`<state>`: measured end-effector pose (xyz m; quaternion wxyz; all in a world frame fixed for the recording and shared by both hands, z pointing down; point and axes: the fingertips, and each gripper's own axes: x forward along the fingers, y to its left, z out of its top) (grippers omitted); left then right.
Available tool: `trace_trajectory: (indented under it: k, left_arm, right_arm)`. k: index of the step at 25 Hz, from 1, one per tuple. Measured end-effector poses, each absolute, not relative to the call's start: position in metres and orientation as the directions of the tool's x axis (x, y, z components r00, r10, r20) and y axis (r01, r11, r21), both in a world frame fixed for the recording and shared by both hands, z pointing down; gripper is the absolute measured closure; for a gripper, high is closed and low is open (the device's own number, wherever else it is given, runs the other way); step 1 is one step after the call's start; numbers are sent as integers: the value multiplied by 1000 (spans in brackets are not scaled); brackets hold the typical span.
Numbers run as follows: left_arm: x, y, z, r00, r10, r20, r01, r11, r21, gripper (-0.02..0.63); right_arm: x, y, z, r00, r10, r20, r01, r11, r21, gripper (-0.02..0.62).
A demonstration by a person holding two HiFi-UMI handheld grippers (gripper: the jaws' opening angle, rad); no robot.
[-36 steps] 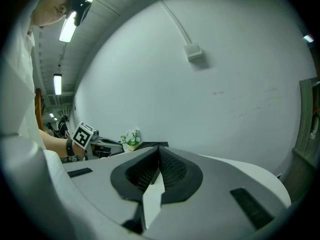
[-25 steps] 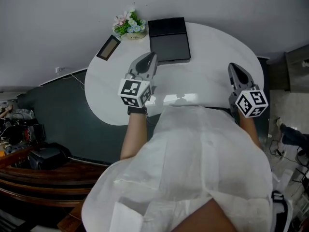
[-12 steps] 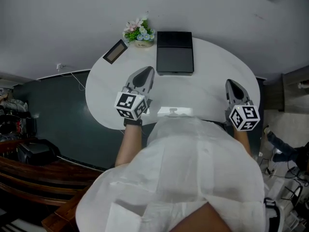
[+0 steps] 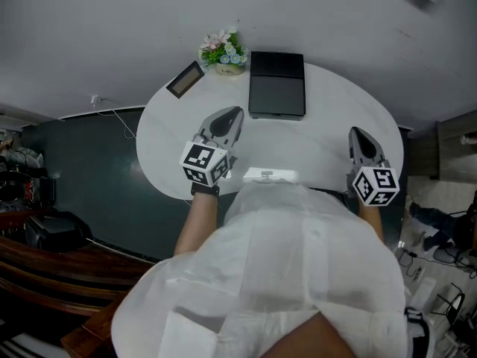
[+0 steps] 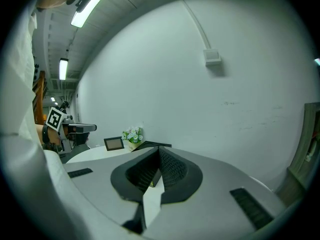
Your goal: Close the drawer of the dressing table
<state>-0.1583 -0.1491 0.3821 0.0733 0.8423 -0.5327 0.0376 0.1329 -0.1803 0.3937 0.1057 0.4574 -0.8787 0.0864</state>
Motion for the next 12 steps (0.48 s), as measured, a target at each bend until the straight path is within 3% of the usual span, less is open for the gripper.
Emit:
trace_trajectory:
  k: [12]
  left_arm:
    - [-170, -143, 383, 448, -883, 141, -893, -436, 106, 574]
  right_arm:
    - [118, -173, 395, -552, -789, 270, -826, 560, -53, 586]
